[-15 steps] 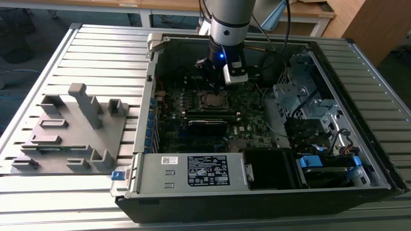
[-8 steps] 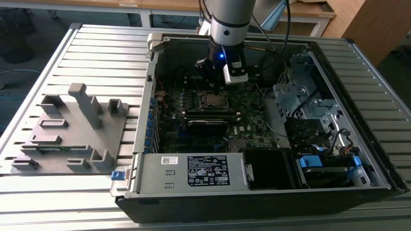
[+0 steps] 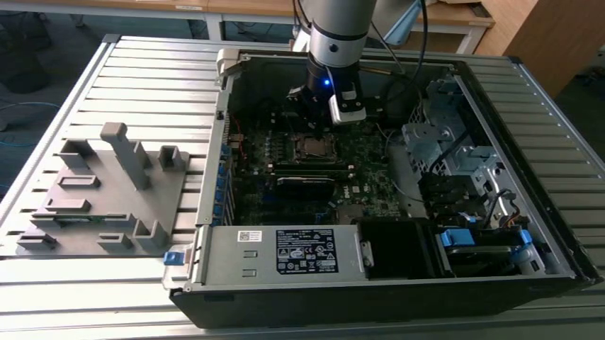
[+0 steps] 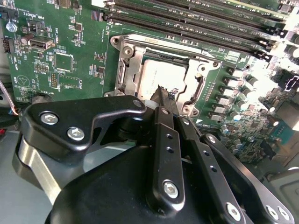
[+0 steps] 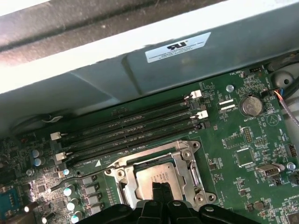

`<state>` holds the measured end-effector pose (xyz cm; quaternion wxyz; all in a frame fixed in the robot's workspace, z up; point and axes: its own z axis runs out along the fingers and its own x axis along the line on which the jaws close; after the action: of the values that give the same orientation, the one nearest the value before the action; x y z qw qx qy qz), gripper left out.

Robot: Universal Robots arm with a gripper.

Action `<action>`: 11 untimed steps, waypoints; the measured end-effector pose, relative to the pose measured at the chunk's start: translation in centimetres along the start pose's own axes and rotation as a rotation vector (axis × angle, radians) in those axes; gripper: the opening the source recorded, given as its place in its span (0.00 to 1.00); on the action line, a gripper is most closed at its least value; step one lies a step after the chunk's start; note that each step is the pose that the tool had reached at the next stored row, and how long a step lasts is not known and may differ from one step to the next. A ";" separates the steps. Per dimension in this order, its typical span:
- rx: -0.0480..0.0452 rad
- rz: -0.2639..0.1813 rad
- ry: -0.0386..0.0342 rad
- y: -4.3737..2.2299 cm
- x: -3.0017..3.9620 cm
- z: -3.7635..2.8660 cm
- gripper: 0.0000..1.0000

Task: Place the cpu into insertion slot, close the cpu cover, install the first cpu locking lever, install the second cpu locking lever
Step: 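Close the cpu cover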

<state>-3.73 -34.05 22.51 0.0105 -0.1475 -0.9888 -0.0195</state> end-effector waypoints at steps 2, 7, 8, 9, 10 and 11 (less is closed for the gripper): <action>0.0005 -0.021 0.0008 0.00 0.00 0.01 0.10; -0.0004 -0.070 -0.0038 -0.01 -0.01 0.08 0.10; -0.0019 -0.076 -0.0097 -0.01 0.00 0.12 0.10; -0.0037 -0.080 -0.0158 -0.01 0.00 0.15 0.10; -0.0056 -0.083 -0.0220 -0.01 0.01 0.19 0.10; -0.0072 -0.086 -0.0279 -0.02 0.02 0.23 0.10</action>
<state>-3.75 -34.05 22.27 -0.0046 -0.1049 -0.9942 -0.0214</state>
